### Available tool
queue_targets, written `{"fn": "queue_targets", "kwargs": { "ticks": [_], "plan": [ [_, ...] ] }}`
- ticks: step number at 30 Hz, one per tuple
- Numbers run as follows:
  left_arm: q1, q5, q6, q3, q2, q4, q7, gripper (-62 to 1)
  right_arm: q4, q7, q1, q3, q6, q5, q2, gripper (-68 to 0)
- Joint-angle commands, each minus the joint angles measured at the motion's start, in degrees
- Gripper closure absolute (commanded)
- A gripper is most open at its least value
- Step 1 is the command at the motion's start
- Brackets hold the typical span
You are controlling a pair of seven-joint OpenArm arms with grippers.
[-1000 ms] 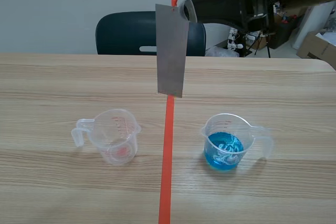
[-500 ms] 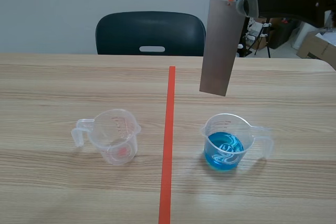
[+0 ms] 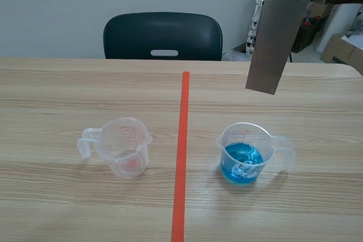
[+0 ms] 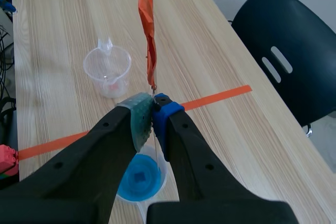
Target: Do the redox reaction experiment. move the plate over the blue solution
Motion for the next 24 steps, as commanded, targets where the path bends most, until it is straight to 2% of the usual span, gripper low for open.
{"fn": "queue_targets", "kwargs": {
  "ticks": [1,5,8,13,15,17,24],
  "plan": [
    [1.4,-0.3,-0.1,-0.5,-2.2,1.7,-2.6,-62.3,0.7,1.0,1.2,0.8,0.5,1.0,1.2,-1.9],
    [3.1,-0.7,-0.2,-0.6,-6.3,3.7,-2.6,-62.3,0.7,1.6,1.1,0.8,0.5,0.8,2.8,-1.9],
    [3.2,-1.3,-1.5,-0.7,-8.9,5.1,-2.6,-62.3,0.7,3.2,0.0,0.8,0.5,0.1,4.0,-1.9],
    [3.2,-5.3,-3.3,-1.0,-13.1,9.2,-2.6,-61.8,0.7,6.3,-2.7,0.8,0.5,-3.4,5.3,-1.9],
    [3.2,-5.4,-3.3,-1.6,-14.7,10.7,-2.6,-48.2,0.7,7.1,-3.7,0.8,0.5,-4.4,5.3,-1.9],
    [3.2,-5.4,-3.3,-2.1,-16.3,12.1,-2.6,-37.4,0.7,7.6,-4.6,0.8,0.5,-5.1,5.3,-1.9],
    [5.7,-5.5,-3.5,-2.2,-21.9,17.0,-2.6,-15.9,0.1,12.1,-6.5,0.8,0.5,-8.3,5.3,-1.9]
  ]
}}
